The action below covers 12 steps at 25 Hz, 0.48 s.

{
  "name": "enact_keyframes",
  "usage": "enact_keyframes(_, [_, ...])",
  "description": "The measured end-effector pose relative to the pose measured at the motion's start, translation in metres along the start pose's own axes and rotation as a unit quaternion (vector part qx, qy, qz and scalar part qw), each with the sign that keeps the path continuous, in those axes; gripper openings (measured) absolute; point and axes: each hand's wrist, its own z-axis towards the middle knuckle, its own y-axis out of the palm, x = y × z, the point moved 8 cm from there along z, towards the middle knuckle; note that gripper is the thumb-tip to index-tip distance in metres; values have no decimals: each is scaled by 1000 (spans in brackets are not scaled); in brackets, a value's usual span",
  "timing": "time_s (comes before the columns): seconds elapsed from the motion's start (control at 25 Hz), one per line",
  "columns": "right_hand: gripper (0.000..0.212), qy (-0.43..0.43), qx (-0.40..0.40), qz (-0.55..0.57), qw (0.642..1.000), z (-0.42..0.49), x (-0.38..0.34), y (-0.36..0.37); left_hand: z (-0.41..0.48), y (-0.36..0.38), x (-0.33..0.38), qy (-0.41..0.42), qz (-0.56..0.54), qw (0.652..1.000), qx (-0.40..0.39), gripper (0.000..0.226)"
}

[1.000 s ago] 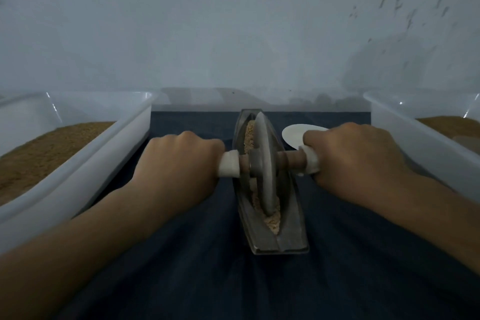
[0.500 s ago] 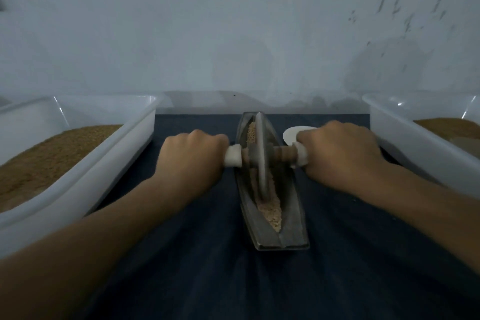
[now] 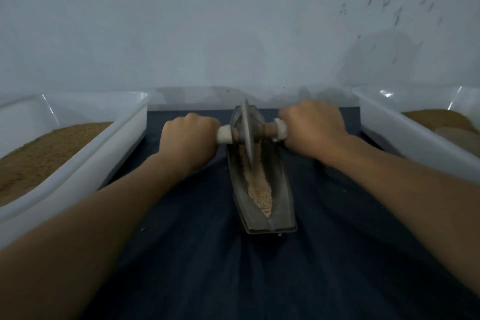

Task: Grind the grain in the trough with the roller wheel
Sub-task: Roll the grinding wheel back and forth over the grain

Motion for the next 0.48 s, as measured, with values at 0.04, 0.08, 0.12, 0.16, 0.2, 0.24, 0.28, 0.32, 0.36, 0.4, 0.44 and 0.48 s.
enact_keyframes(0.04, [14, -14, 34, 3, 999, -20, 1, -4, -17, -10, 3, 35, 8, 999, 41, 23])
enact_keyframes(0.08, [25, -24, 68, 6, 997, -42, 1, -11, -34, -23, 8, 74, 22, 994, 77, 33])
enact_keyframes(0.12, [34, -30, 104, 16, 994, -59, 2, -20, -44, -34, 10, 107, 33, 988, 104, 41])
enact_keyframes(0.16, [40, -36, 131, 17, 991, -67, 4, -23, -47, -41, 12, 124, 43, 984, 123, 46])
enact_keyframes(0.2, [42, -34, 128, 8, 991, -67, 5, -20, -44, -38, 11, 121, 48, 984, 118, 44])
enact_keyframes(0.24, [40, -24, 115, -6, 993, -60, 5, -16, -40, -31, 10, 106, 54, 988, 100, 37])
enact_keyframes(0.28, [36, -4, 83, -20, 996, -47, 5, -6, -31, -19, 9, 81, 68, 992, 76, 25])
enact_keyframes(0.32, [29, 10, 58, -19, 998, -28, 5, 2, -12, -11, 9, 58, 65, 994, 58, 11])
enact_keyframes(0.36, [21, 26, 24, -1, 999, -7, 4, 8, 8, -5, 8, 36, 57, 997, 33, 2])
enact_keyframes(0.4, [14, 43, -9, 15, 999, 11, 6, 12, 25, -1, 6, 16, 46, 999, 5, 9])
enact_keyframes(0.44, [13, 45, -31, 18, 998, 24, 6, 14, 36, 4, 4, 7, 31, 999, -26, 12])
enact_keyframes(0.48, [12, 39, -47, 17, 998, 27, 4, 14, 38, 7, 4, 6, 18, 999, -42, 12])
